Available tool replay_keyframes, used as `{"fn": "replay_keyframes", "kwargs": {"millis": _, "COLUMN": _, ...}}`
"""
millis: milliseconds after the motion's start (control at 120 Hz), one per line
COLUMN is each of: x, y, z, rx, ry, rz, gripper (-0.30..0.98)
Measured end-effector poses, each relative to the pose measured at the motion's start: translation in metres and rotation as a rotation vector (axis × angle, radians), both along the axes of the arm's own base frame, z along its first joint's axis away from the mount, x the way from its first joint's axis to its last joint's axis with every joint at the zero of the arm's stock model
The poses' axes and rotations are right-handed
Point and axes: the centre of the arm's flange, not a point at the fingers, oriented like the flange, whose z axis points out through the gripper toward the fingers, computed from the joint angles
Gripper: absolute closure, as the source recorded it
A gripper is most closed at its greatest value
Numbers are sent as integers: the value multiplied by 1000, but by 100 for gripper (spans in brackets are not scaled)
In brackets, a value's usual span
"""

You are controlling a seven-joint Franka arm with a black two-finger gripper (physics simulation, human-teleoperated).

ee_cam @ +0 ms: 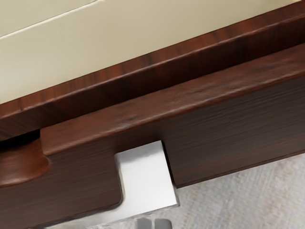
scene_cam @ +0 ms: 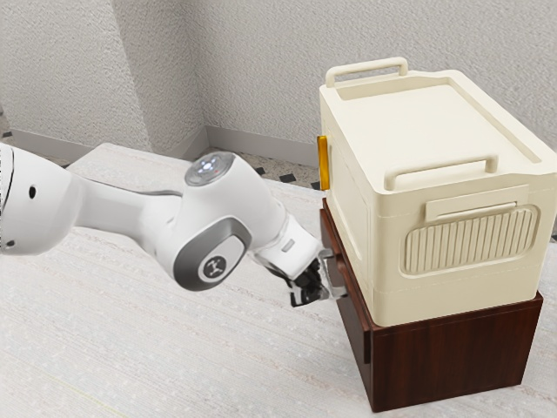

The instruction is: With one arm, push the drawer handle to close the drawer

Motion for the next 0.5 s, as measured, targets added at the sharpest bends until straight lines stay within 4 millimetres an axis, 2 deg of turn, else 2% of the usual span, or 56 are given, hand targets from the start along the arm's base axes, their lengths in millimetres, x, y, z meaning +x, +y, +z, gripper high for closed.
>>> {"fn": "replay_keyframes", "kwargs": {"millis": 125, "x": 3, "y": -8, "z": 1, "rx": -15, "ry": -13, "rz": -9, "gripper": 79}}
{"fn": "replay_keyframes", "kwargs": {"millis": 217, "x": 7, "y": -4, "z": 1, "rx": -19, "ry": -18, "rz": 1, "gripper": 78}}
{"fn": "replay_keyframes", "kwargs": {"millis": 283, "x": 3, "y": 0, "z": 13, "rx": -15, "ry": -40, "rz": 6, "gripper": 78}}
{"fn": "replay_keyframes", "kwargs": {"millis": 342, "x": -11, "y": 9, "z": 55, "rx": 13, "ry": -89, "rz": 19, "gripper": 77}}
{"fn": "replay_keyframes", "kwargs": {"millis": 400, "x": -30, "y": 28, "z": 112, "rx": 58, "ry": -134, "rz": 57, "gripper": 64}}
{"fn": "replay_keyframes", "kwargs": {"millis": 450, "x": -33, "y": 59, "z": 148, "rx": 91, "ry": -112, "rz": 133, "gripper": 53}}
{"fn": "replay_keyframes", "kwargs": {"millis": 500, "x": -31, "y": 97, "z": 170, "rx": 103, "ry": -40, "rz": 222, "gripper": 42}}
